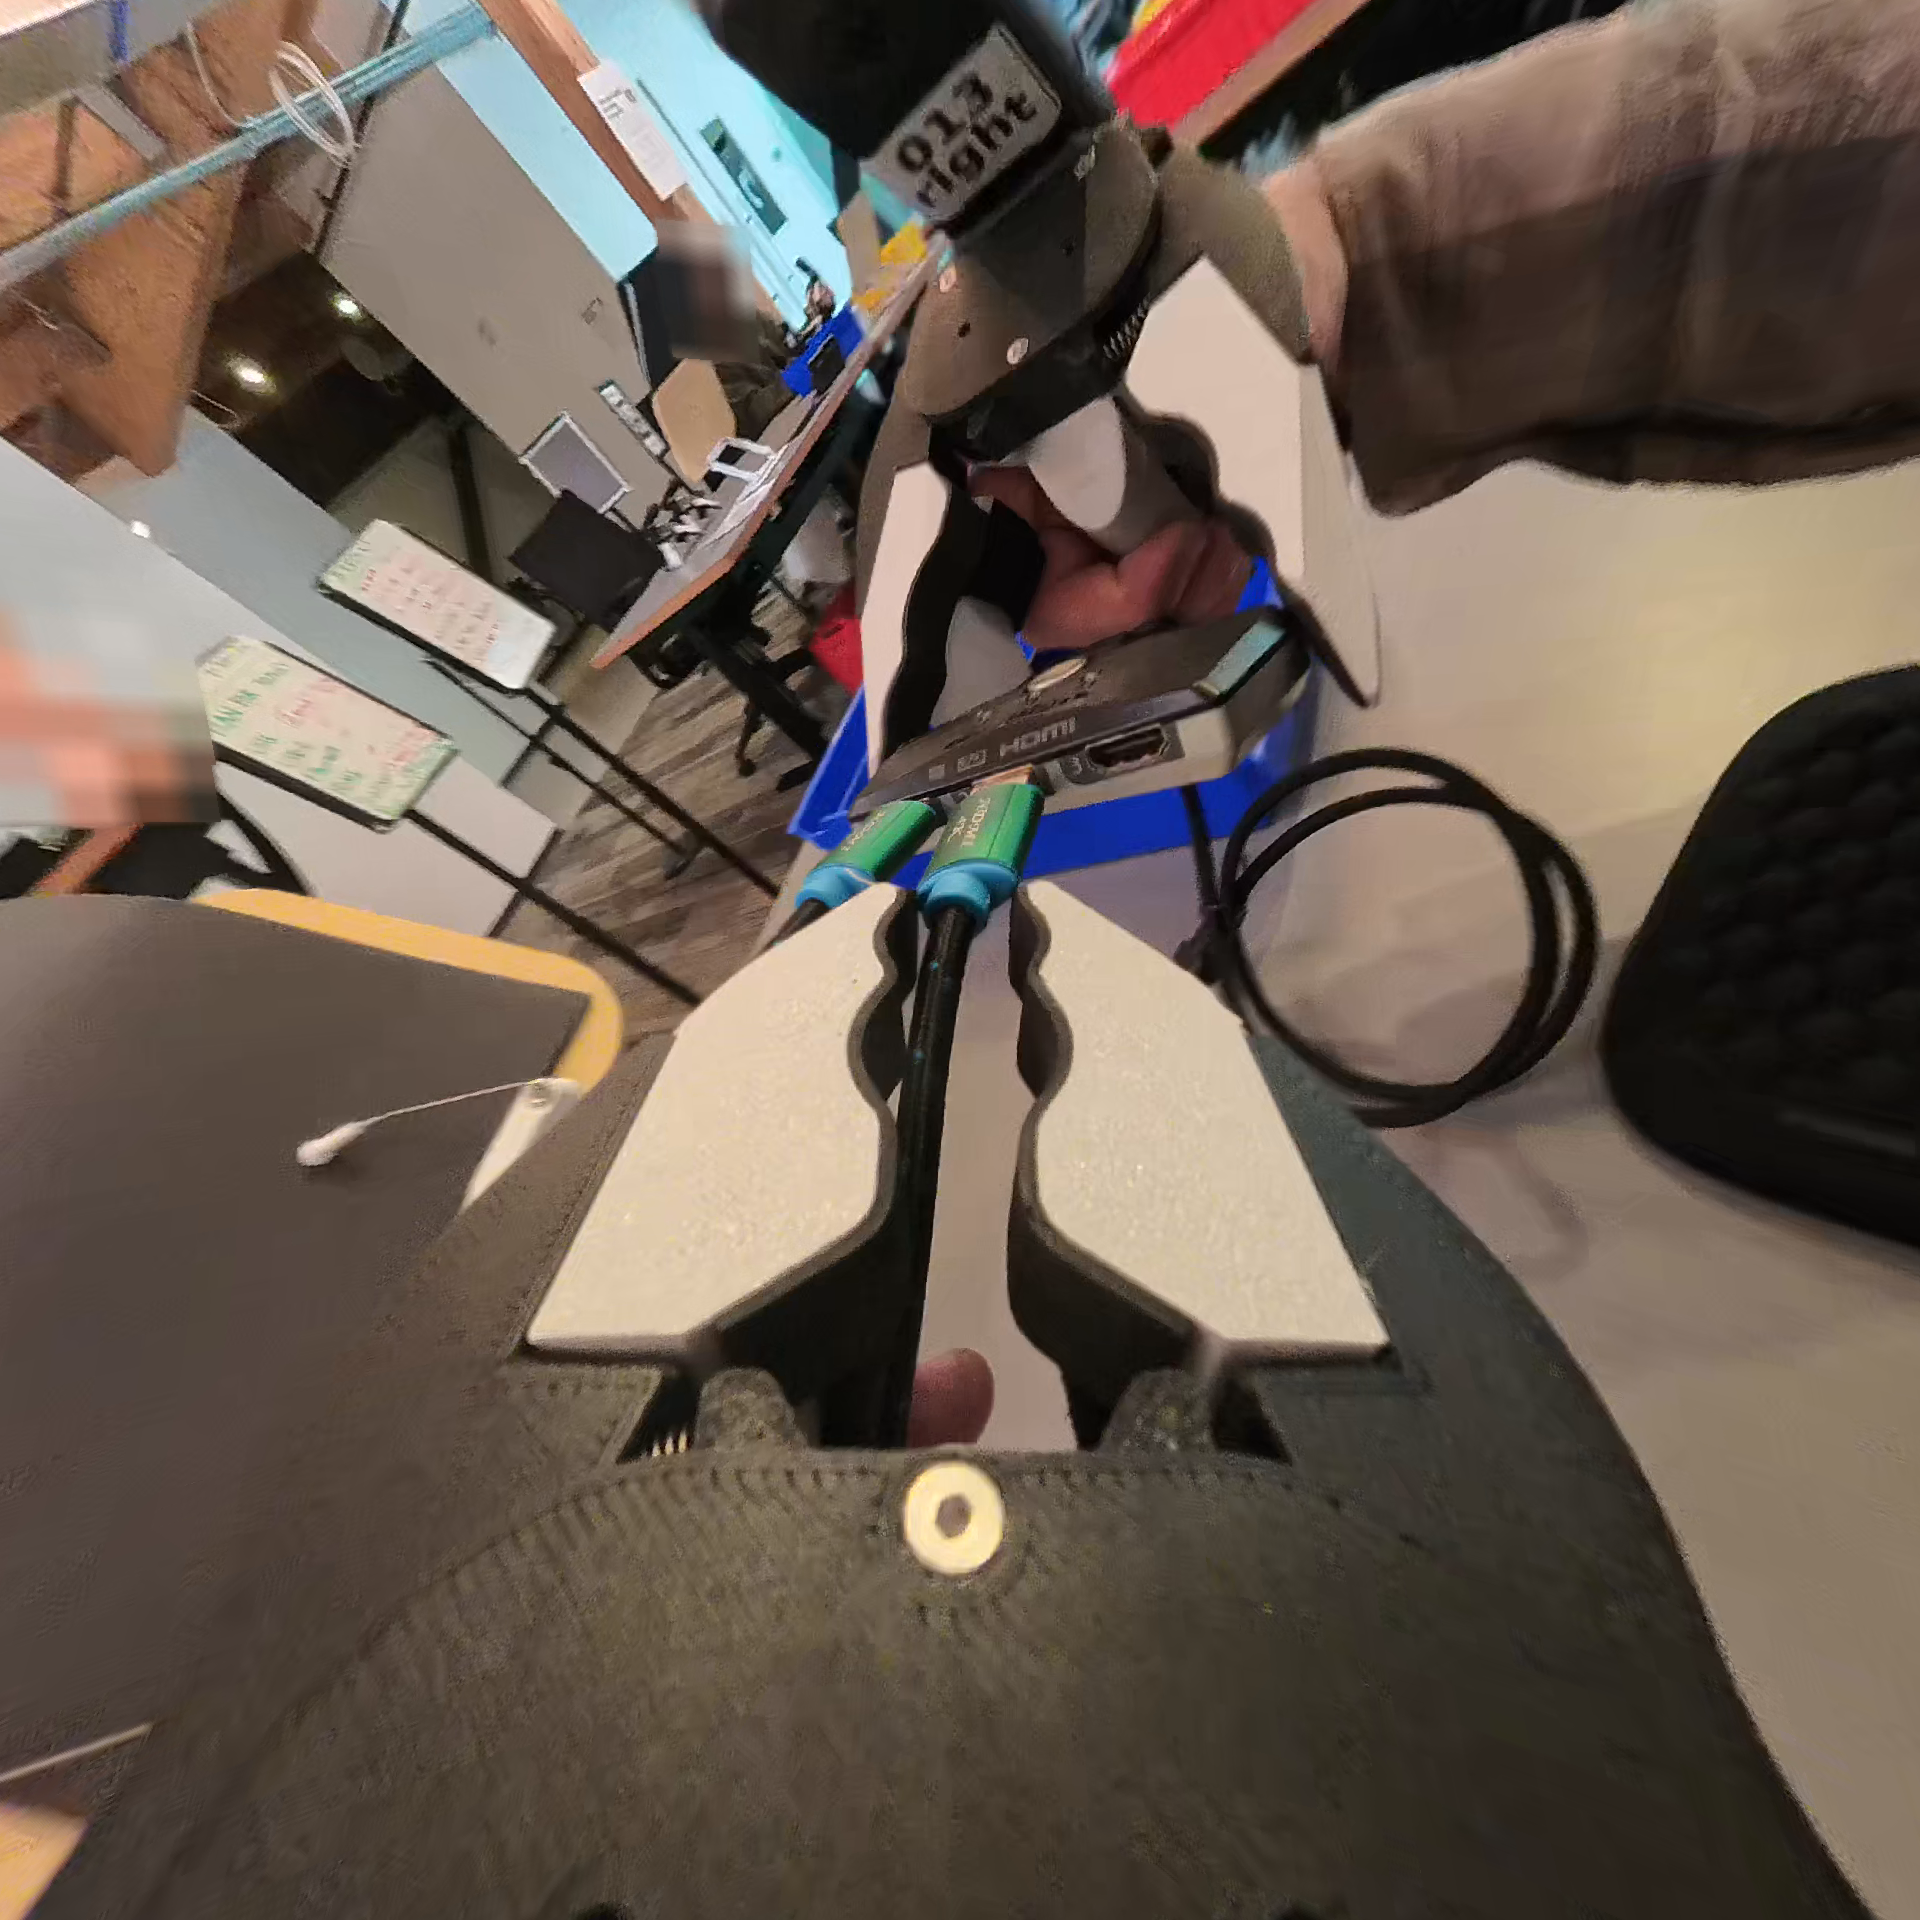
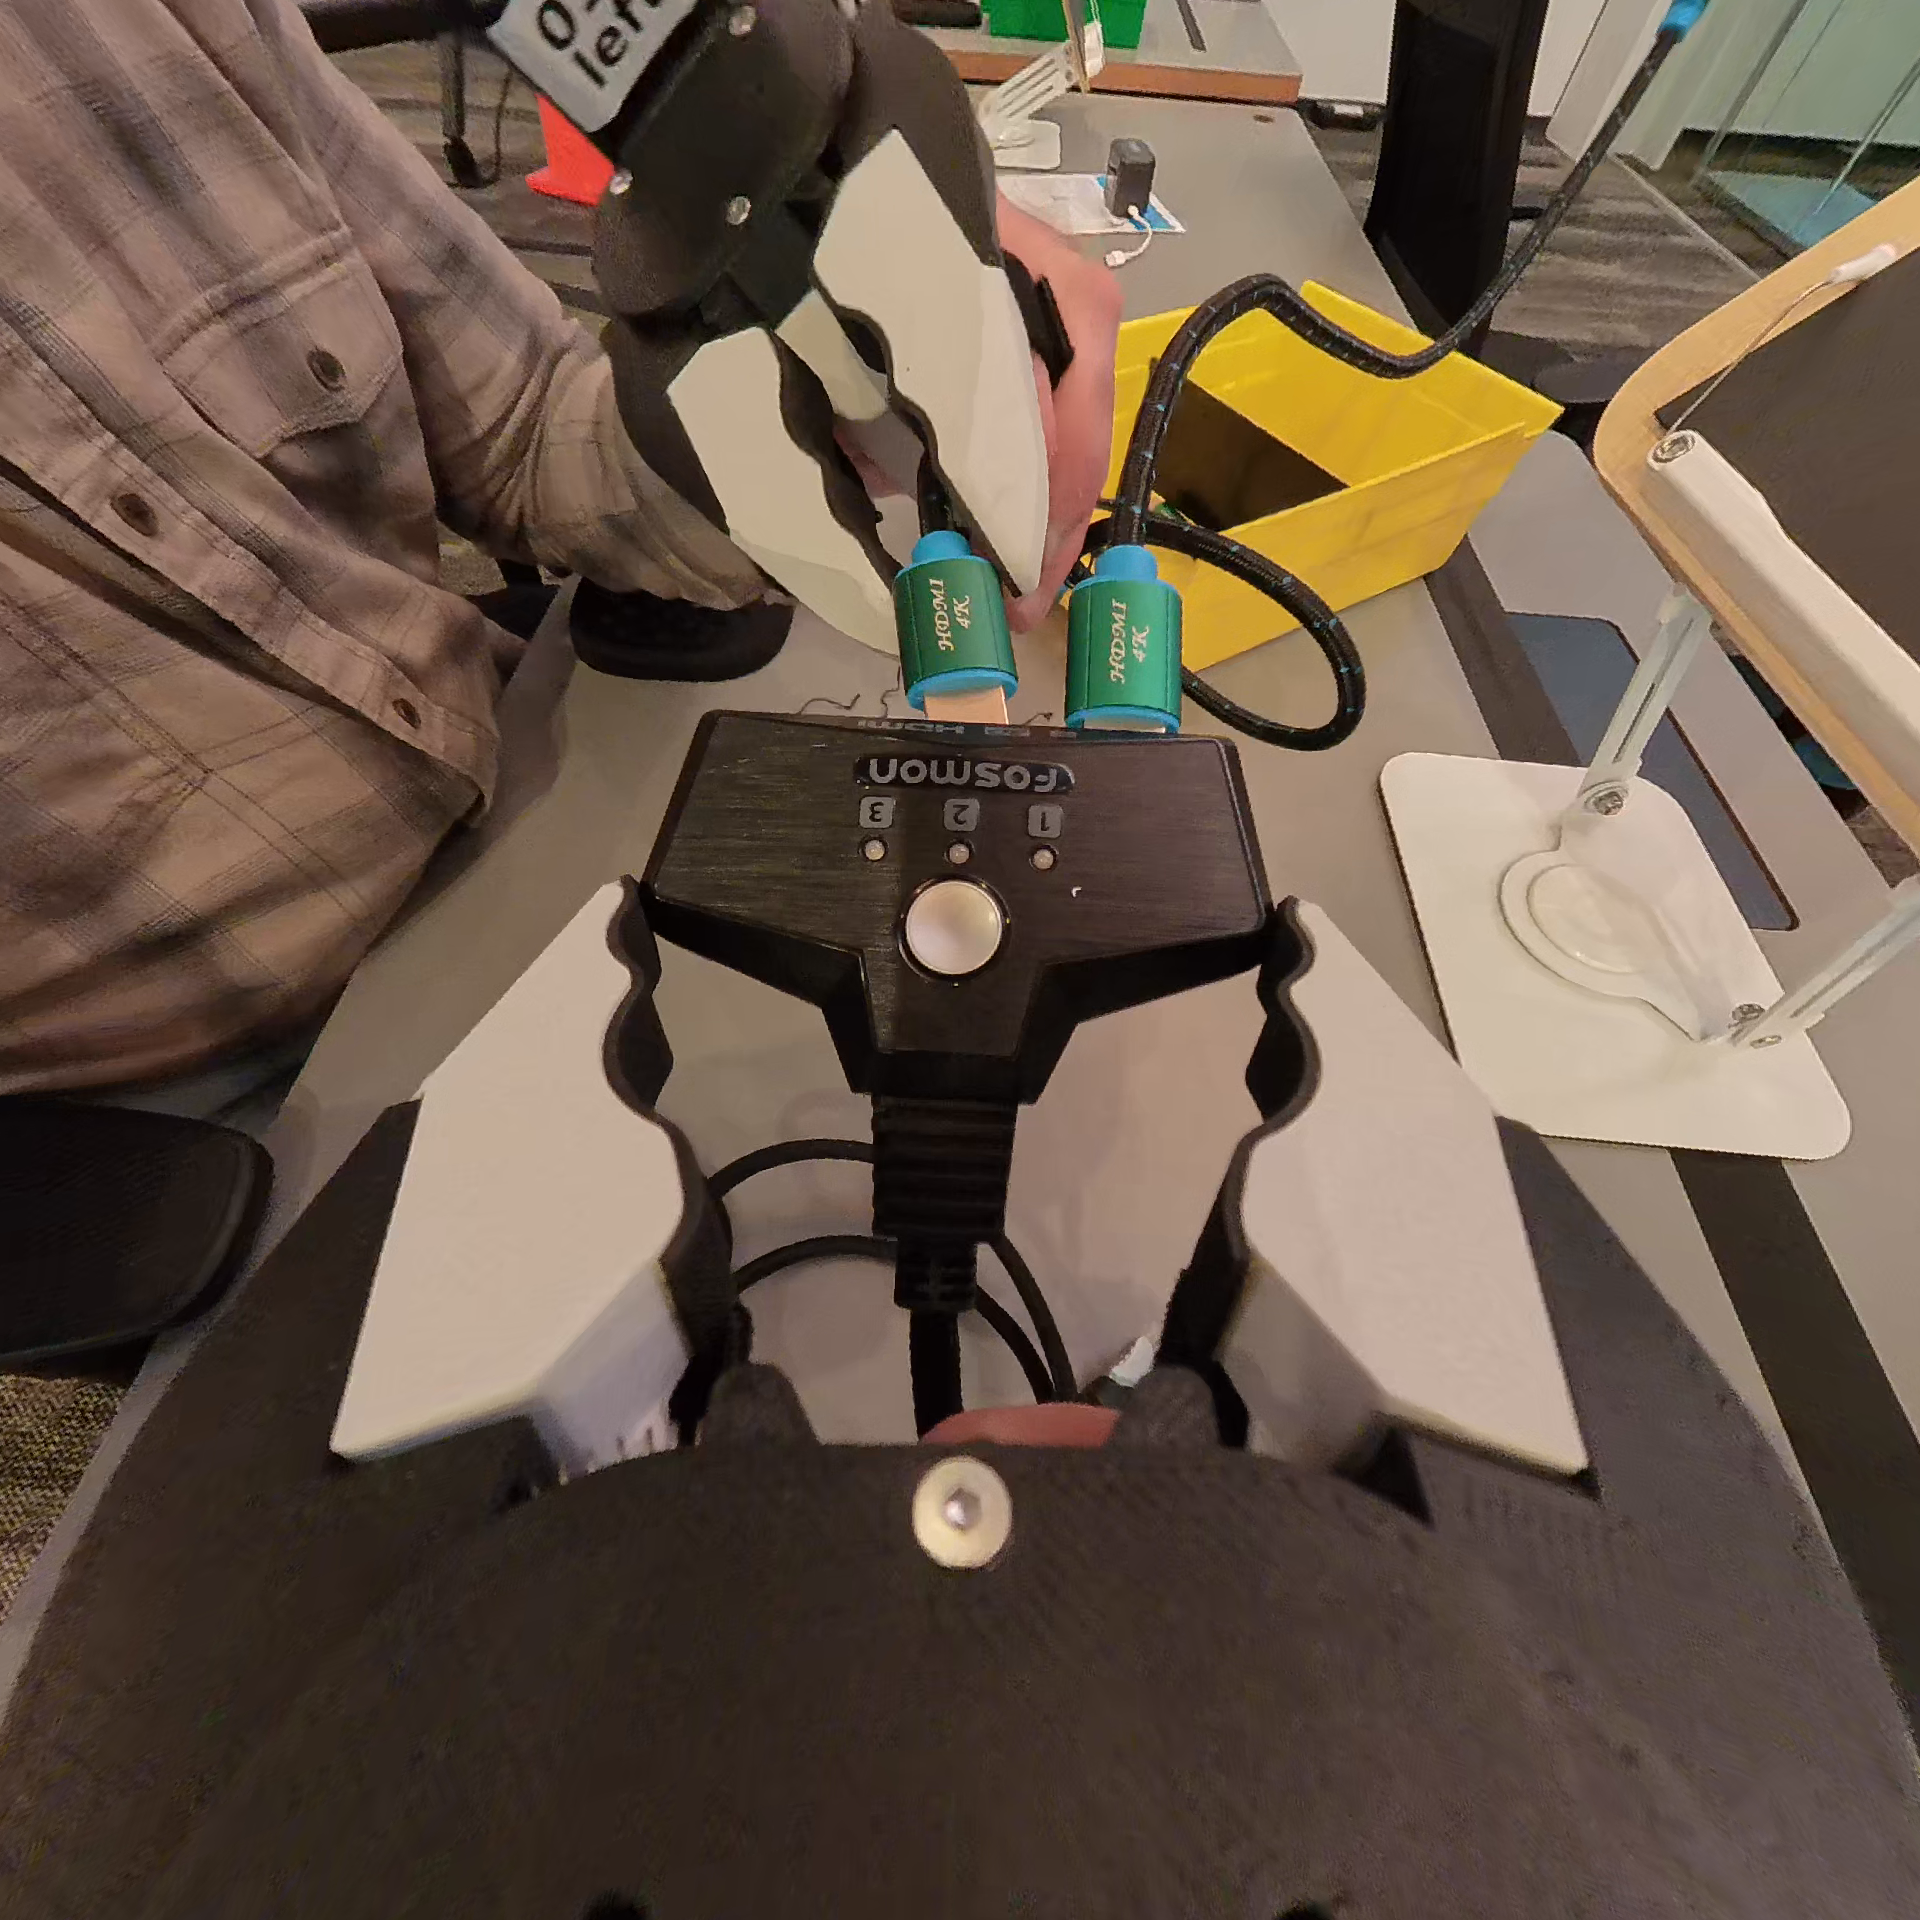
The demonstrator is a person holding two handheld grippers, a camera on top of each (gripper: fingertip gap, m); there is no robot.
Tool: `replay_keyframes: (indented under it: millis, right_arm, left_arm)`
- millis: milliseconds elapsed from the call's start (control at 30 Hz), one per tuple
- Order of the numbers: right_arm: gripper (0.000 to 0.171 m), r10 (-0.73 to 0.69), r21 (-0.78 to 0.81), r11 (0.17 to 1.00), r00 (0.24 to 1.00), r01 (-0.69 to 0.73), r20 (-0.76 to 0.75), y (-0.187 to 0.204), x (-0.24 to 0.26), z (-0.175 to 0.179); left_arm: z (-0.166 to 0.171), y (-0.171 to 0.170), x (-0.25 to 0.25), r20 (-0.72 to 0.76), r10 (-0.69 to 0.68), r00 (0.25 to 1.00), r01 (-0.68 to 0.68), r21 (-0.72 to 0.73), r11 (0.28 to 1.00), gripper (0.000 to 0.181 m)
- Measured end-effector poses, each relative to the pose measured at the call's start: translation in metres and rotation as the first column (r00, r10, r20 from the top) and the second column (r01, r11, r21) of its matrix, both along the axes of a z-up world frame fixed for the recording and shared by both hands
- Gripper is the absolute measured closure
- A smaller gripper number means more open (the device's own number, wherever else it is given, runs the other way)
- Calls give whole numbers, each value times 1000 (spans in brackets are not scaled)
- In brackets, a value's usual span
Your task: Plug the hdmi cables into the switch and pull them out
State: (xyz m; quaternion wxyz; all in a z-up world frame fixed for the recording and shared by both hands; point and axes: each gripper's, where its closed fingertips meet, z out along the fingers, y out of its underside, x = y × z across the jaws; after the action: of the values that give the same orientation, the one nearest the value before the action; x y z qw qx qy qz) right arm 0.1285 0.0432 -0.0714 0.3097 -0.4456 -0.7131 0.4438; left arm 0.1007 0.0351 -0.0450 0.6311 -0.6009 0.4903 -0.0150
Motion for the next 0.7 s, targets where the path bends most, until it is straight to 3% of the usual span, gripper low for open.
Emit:
replay_keyframes:
  millis: [333,700]
  right_arm:
    - [57,22,3,1000,1000,-22,-17,-4,-1,7]
    - [58,21,0,1000,1000,-21,-15,-4,-3,7]
  left_arm:
    - [8,-10,4,259,-131,957,191,-224,956,162]
    - [10,-11,2,262,-157,952,221,-238,946,163]
